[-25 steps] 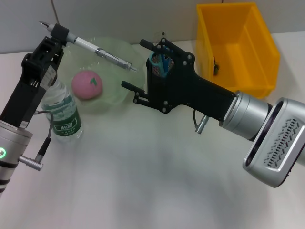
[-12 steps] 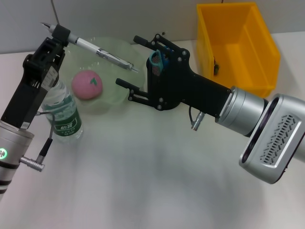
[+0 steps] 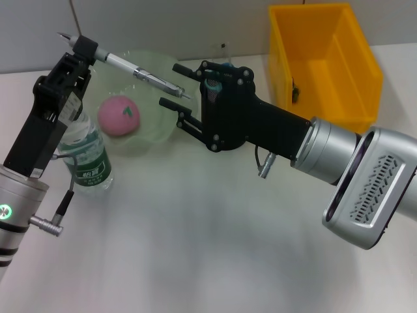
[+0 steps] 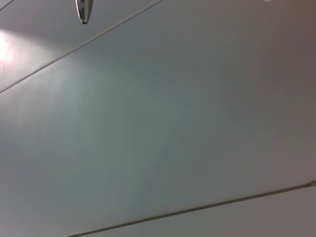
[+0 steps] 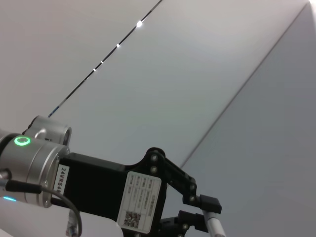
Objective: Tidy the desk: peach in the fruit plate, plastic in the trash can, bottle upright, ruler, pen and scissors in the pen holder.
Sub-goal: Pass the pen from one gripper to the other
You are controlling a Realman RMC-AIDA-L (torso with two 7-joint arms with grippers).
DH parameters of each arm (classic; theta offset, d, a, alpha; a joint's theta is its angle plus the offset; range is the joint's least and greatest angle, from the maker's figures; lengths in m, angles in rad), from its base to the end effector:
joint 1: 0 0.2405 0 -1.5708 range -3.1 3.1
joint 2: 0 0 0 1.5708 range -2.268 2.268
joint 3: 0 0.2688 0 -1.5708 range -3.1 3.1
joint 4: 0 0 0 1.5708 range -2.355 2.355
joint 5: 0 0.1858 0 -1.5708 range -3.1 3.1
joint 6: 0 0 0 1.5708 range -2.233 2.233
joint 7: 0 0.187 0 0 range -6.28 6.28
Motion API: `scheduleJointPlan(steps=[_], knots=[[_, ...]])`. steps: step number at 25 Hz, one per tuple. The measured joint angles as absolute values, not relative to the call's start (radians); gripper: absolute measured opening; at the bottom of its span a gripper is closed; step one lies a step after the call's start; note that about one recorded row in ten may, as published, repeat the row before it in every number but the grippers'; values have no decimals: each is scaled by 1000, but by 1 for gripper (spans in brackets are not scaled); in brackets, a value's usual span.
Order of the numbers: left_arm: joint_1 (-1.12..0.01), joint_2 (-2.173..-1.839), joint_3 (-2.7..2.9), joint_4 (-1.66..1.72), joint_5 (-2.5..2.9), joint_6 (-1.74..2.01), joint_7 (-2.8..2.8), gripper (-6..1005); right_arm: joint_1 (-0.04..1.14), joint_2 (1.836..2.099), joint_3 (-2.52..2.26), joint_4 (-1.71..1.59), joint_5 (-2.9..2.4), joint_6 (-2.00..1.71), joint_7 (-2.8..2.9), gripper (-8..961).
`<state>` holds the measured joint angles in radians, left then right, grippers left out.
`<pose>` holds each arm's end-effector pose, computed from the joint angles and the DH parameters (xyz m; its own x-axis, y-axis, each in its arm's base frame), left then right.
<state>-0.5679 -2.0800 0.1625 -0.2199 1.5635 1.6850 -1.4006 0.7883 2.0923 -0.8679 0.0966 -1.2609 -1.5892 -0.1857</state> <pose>-0.1943 0.3348 -0.0250 -0.3712 0.3974 0.8392 0.6492 -0.5351 0.5405 0.1370 0.3434 -0.0824 0.6101 0.6706 -0.4221 0.1349 -0.6128 -0.7786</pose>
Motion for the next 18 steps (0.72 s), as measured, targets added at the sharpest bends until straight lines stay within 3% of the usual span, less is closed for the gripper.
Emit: scheduleJointPlan(steps=[12,18], knots=[[-570,-2080,163,-233,1569,1675,-1400,143,796,2092,-867,97,-1261,-1589,-186,321],[-570,-2080,163,-241,1568,1675,-1400,143,802,2092,-865,104,-1261,-1587,-186,322]])
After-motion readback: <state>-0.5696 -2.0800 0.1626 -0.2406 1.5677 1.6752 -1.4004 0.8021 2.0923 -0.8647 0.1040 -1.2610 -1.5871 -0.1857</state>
